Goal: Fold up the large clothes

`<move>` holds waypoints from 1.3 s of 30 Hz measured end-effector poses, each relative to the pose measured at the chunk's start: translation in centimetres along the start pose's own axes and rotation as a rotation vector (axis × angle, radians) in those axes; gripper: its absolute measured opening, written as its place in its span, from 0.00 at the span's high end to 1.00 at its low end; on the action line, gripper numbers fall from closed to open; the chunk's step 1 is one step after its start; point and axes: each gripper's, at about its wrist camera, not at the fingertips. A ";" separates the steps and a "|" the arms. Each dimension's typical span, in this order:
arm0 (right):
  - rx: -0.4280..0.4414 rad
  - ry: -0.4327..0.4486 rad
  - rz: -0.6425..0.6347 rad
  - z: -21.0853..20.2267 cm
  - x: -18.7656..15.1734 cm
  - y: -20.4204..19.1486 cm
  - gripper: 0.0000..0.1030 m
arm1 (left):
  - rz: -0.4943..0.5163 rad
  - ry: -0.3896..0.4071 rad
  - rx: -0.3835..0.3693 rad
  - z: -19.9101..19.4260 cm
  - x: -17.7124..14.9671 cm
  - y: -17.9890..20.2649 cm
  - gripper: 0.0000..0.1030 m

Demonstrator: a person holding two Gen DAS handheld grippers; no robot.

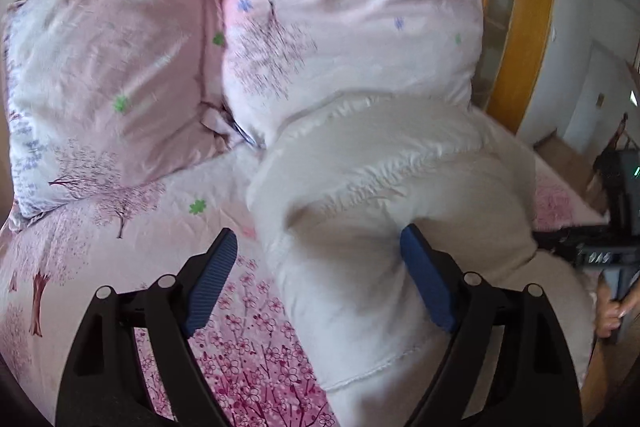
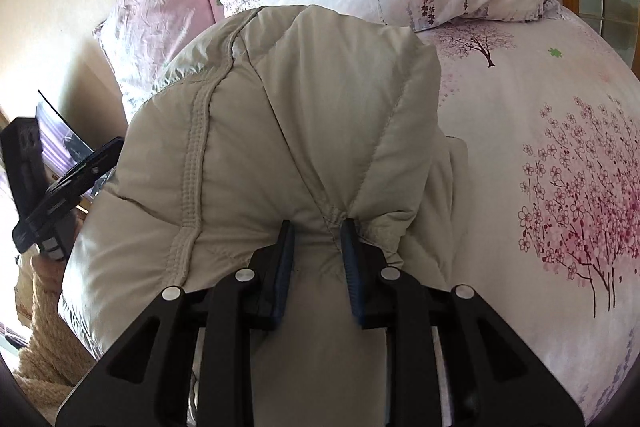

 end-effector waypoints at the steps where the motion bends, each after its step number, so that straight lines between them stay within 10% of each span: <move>1: -0.013 0.001 -0.005 -0.4 0.6 -0.2 0.76 | 0.026 0.000 0.024 0.1 0.0 0.4 0.18; 7: -0.011 0.153 -0.043 -3.4 5.8 -1.3 0.76 | 0.063 -0.013 0.046 0.3 0.5 0.5 0.18; 22: -0.071 -0.162 -0.004 6.1 8.1 2.6 0.77 | 0.099 -0.006 0.071 2.1 0.4 2.0 0.18; 32: 0.026 0.139 -0.055 -5.0 2.4 0.0 0.76 | 0.111 0.139 -0.033 -5.7 -1.3 2.4 0.18; 39: 0.058 0.160 -0.098 -6.1 -2.8 -1.2 0.76 | 0.225 0.122 -0.070 -7.4 -3.8 5.5 0.14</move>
Point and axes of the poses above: each gripper's, at about its wrist camera, not at the fingertips, and z roughly the way its jaws point, y to its right, x to its top, and after that the axes turned 2 degrees about -x, right-handed
